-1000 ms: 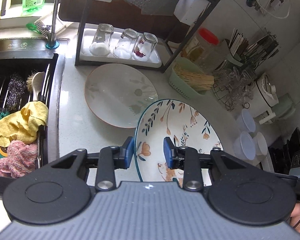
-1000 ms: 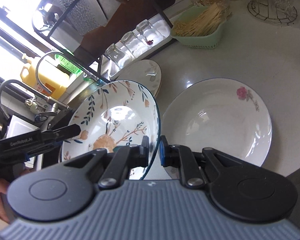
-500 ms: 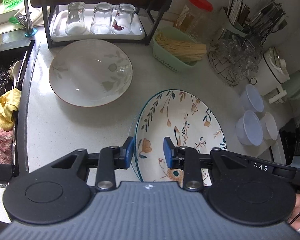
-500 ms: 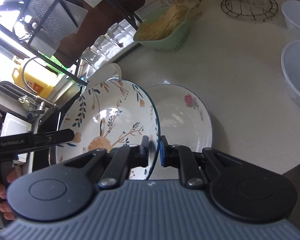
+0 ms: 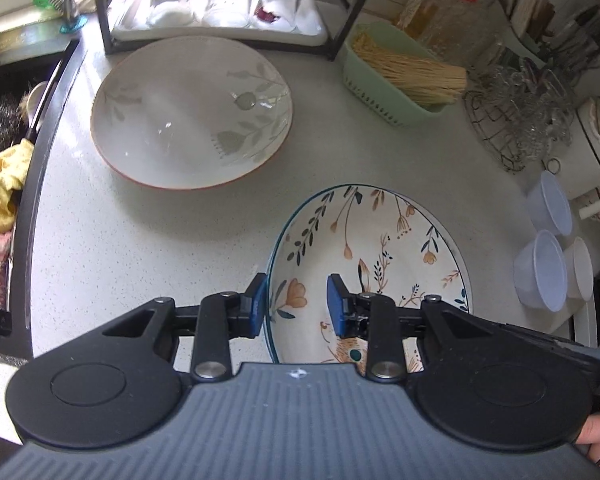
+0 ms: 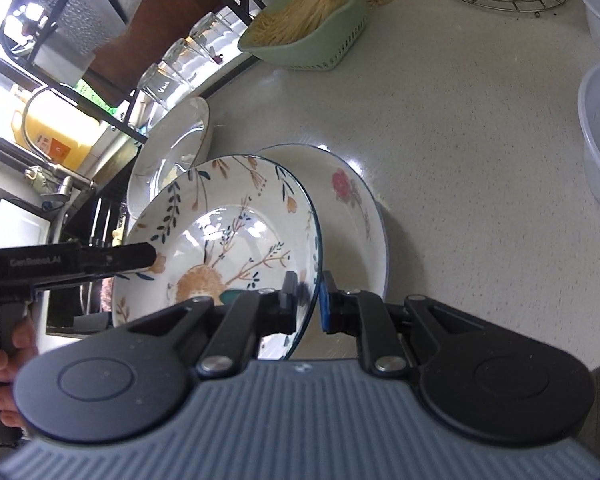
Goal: Organize plates and bowls
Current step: 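Carry the deer-print plate with the left gripper onto the rose-print plate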
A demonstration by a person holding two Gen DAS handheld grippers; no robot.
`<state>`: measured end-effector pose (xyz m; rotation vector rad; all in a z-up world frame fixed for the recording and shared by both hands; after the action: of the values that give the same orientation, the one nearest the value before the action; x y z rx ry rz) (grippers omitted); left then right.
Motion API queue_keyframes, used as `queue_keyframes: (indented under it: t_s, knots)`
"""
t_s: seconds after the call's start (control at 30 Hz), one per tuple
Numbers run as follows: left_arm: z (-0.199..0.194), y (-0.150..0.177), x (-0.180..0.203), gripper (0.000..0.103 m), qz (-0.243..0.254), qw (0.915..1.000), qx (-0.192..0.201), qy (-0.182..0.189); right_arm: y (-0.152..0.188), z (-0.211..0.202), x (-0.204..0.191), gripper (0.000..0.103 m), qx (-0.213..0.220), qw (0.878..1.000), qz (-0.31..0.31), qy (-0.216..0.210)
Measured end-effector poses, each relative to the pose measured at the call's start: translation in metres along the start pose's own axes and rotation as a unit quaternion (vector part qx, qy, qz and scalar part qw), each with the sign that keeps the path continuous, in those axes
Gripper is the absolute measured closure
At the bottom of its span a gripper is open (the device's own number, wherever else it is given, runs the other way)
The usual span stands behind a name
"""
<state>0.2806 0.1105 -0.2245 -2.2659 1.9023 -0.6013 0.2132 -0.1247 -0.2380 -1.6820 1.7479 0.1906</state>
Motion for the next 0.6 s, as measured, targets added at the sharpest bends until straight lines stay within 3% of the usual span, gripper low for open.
queue_keyframes:
  t_s: [0.47, 0.6]
  knots:
    - [0.010, 0.009, 0.001, 0.068, 0.007, 0.9996, -0.009, -0.025, -0.008, 0.006, 0.007, 0.089, -0.003, 0.999, -0.029, 0.026]
    - [0.009, 0.008, 0.004, 0.068, 0.012, 0.9999, -0.006, -0.009, -0.014, 0.004, 0.009, 0.089, 0.005, 0.999, -0.029, 0.031]
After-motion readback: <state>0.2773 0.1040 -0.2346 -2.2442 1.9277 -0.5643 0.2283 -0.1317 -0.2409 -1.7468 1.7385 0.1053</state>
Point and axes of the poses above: each gripper's, at about its wrist camera, not at the fingertips, and z roughly the way its jaws point, x to its right, y to its underside, the point moved 9 cm from there along z, roughly the way its jaws point, and after that the axes turned 4 degrees about -y, right-handed, at the moved point
